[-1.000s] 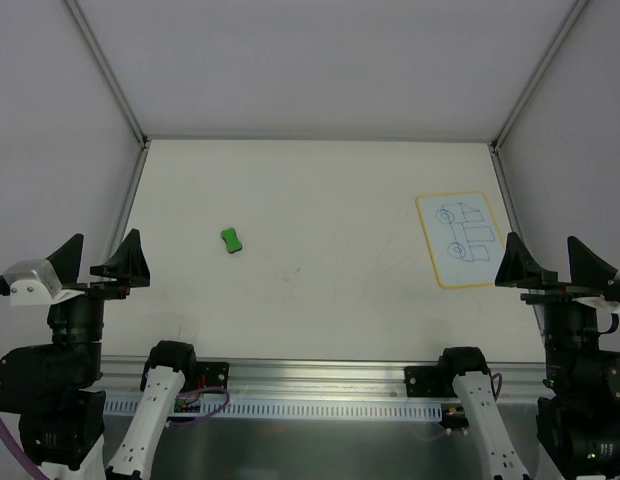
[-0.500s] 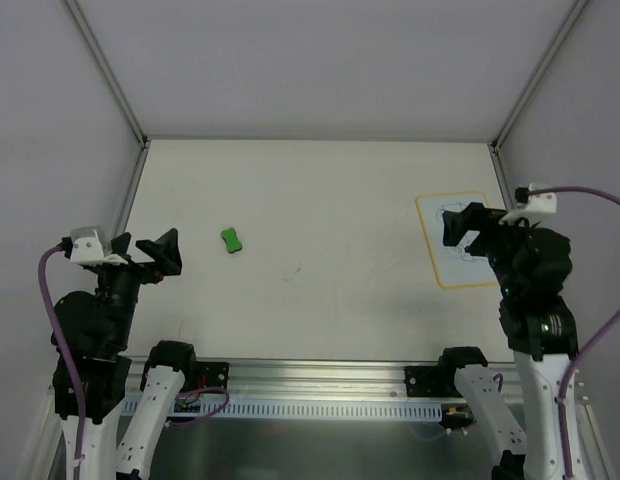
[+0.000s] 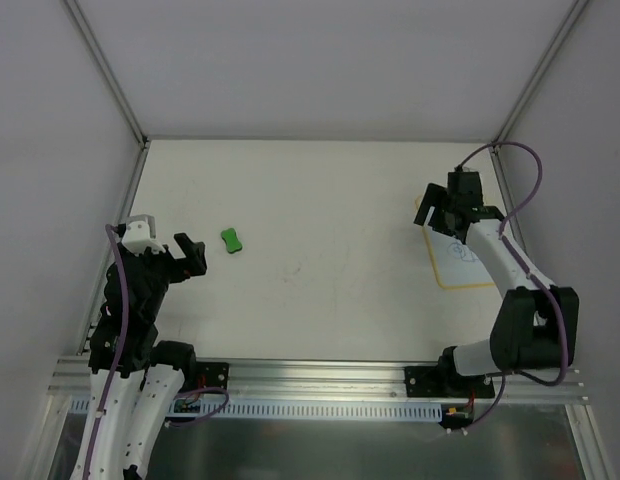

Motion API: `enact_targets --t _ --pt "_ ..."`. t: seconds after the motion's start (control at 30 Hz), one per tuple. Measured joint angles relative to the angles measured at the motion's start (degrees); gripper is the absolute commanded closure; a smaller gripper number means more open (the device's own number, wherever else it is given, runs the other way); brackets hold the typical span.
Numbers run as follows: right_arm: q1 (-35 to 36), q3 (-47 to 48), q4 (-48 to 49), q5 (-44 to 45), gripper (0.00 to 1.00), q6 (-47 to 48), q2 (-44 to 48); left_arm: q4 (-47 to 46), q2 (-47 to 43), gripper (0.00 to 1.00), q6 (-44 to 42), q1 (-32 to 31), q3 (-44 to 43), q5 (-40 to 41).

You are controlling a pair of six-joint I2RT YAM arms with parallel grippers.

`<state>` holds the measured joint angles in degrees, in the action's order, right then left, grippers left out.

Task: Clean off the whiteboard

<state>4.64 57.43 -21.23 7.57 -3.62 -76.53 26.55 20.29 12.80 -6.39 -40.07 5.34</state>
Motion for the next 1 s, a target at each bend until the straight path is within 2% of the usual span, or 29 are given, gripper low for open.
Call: enact_targets --t 0.2,0.33,0.77,0.93,1.0 --pt "-0.1 4.8 1.6 1.0 0.24 -4.2 -16.0 -1.2 1.0 0.01 0.2 0.0 1.5 -0.4" --pt "-0.2 6.7 1.9 0.8 0.31 -6.4 -22.1 -1.9 1.0 0.01 0.2 0.0 1.5 -0.4" --pt "-0.2 8.8 2.7 -1.7 0.33 -12.1 -27.7 -2.3 0.9 0.02 0.2 0.0 1.6 -0.4" --pt "1.0 8.9 2.7 -2.6 0.47 -13.0 -27.8 -2.3 0.9 0.02 0.2 0.0 1.6 -0.4" --pt "3.0 9.0 2.2 -2.9 0.48 -13.5 -27.8 -2.3 0.8 0.02 0.2 0.0 1.6 -0.4"
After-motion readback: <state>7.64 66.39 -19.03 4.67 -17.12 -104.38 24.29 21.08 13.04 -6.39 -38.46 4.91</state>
